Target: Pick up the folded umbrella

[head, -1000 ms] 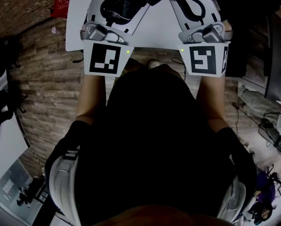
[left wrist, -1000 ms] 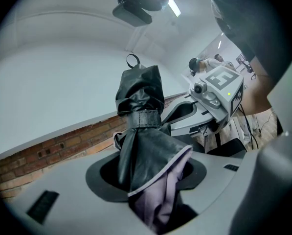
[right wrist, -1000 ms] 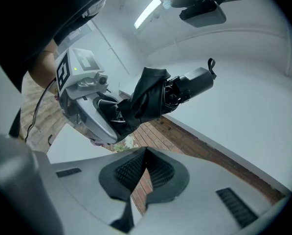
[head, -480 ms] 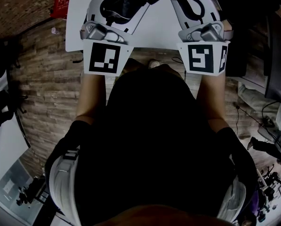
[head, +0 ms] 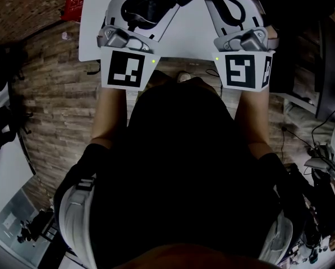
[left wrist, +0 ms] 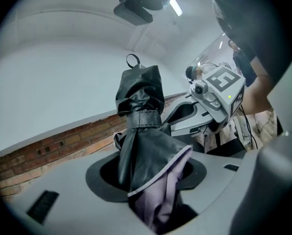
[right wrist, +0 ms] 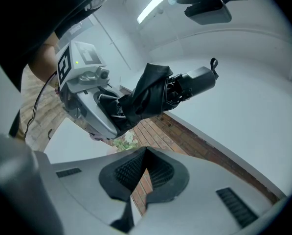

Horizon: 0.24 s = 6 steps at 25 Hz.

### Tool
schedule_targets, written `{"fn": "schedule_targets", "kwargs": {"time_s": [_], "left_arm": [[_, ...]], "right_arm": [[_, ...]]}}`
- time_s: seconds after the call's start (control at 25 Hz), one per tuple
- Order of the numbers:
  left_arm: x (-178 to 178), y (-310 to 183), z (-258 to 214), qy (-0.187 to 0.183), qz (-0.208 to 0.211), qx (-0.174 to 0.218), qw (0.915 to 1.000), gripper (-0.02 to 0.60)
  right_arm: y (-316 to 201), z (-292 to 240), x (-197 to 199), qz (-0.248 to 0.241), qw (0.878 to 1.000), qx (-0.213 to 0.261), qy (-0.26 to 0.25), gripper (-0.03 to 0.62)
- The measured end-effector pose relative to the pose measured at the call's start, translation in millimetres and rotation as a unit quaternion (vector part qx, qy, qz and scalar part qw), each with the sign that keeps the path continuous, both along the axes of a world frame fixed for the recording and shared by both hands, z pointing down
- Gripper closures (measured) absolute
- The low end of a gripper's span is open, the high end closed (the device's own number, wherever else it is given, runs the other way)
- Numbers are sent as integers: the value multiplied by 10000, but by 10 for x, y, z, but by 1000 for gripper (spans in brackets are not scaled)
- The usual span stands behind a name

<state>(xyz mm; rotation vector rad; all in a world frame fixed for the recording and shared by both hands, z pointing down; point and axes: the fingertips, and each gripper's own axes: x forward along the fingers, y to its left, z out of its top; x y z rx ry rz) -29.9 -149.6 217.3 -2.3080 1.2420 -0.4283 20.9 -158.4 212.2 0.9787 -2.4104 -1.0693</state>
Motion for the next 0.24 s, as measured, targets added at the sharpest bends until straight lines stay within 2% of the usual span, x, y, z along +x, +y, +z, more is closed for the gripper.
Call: {"fn": "schedule_targets", "kwargs": {"time_s": [0.24], "left_arm": [[-31,-36,-19,18,12,-34,10000,354]], "right_arm": [[-12,-12,-46,-48,10000,-48,-4,566]]}}
